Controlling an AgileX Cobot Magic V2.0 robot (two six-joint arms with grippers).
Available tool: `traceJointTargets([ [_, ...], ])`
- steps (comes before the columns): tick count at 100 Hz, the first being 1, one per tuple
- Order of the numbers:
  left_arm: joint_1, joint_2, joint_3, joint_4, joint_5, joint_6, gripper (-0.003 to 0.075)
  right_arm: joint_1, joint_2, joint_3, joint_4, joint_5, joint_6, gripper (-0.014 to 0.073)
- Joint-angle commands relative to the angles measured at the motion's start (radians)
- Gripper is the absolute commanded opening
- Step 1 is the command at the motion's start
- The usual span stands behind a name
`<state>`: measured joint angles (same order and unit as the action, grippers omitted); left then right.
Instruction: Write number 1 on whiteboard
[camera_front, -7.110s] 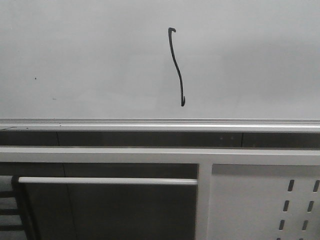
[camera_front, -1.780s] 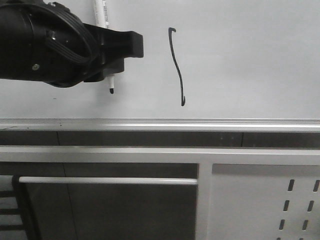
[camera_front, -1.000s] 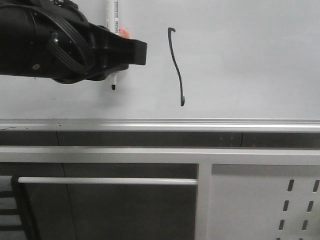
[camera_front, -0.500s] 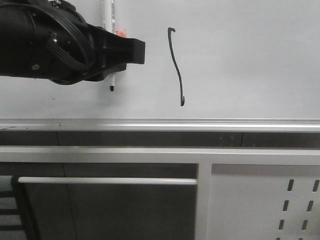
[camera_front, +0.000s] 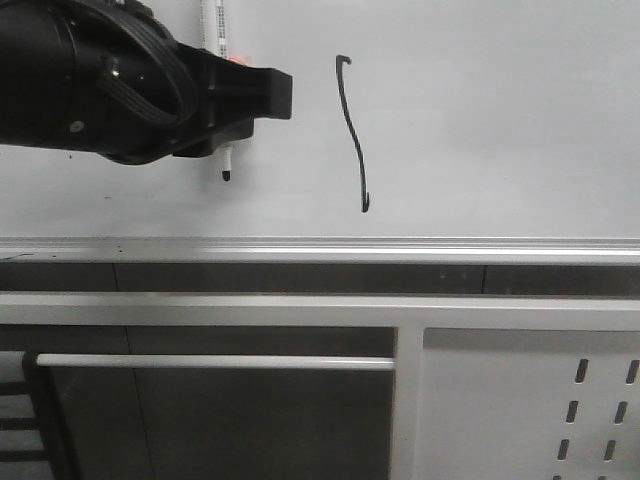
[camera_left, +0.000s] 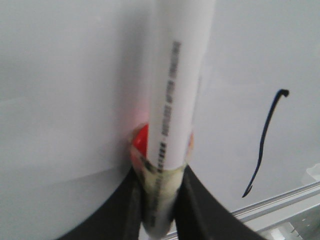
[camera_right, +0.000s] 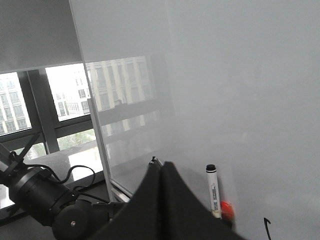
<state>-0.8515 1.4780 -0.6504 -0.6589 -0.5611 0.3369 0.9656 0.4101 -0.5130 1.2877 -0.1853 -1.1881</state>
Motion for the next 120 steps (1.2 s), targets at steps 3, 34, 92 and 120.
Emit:
traceJointTargets([
  [3,0.002,-0.025,-0.034,-0.002,-0.092,-0.003,0.0197,-0.008,0.005,-0.024,-0.011,-0.012,-0.011,-0.0062],
  [34,0.002,-0.027,-0.034,-0.002,-0.092,-0.003,0.0314,-0.008,0.005,-0.024,-0.011,-0.012,-0.011,-0.0062],
  [92,-0.064,-0.406,0.051,-0.090,-0.030,0.001,0.0438,-0.008,0.005,-0.024,-0.011,-0.010,-0.011,-0.0062],
  [120,-0.074,-0.836,0.114,-0.101,0.288,0.380,0.0019,-0.008,-0.047,-0.024,-0.011,0.051,-0.084,-0.0062],
])
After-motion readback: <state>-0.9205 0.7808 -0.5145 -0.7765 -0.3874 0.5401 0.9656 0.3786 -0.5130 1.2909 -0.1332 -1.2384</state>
